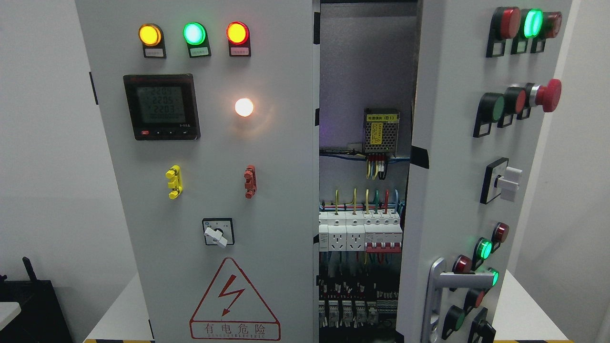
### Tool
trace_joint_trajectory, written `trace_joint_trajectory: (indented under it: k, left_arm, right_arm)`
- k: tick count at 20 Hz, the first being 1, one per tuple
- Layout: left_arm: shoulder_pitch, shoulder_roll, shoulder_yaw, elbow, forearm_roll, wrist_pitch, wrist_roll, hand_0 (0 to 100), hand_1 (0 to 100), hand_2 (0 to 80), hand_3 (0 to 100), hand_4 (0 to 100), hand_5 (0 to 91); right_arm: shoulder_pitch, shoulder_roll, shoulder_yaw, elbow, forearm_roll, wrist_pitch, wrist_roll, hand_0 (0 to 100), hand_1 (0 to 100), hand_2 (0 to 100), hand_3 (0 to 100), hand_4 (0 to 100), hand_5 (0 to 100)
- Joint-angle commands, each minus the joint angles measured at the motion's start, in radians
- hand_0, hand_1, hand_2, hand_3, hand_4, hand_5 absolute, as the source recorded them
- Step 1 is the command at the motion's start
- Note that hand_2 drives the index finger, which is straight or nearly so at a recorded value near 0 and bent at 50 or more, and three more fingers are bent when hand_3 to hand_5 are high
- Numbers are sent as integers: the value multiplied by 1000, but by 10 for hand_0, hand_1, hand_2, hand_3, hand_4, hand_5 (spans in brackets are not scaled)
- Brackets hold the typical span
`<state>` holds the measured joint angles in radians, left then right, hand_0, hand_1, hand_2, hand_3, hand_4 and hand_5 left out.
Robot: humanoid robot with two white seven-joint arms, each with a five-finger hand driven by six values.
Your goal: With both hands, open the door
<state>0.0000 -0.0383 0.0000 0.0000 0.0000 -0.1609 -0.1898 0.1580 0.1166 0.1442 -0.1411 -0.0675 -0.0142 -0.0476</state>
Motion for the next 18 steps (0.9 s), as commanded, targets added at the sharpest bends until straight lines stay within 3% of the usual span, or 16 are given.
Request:
trace_joint_trajectory:
  k: [1, 12, 18]
  left_arm:
    - [31, 0, -20, 23, 21, 0, 0, 0, 0, 0, 0, 32, 0]
    - [40, -2, -21, 6, 26, -2, 0, 0, 0, 0, 0, 32, 0]
    - [276, -2, -34, -427, 23, 38, -13, 0, 0, 0, 0, 32, 0]
  right_arm:
    - [0, 0, 0, 0, 0, -1, 0, 0, 0, 0, 0, 0, 0]
    - [0, 0, 0, 0, 0, 0, 0, 0, 0, 0, 0, 0, 0]
    - [0, 0, 0, 0, 0, 0, 0, 0, 0, 0, 0, 0, 0]
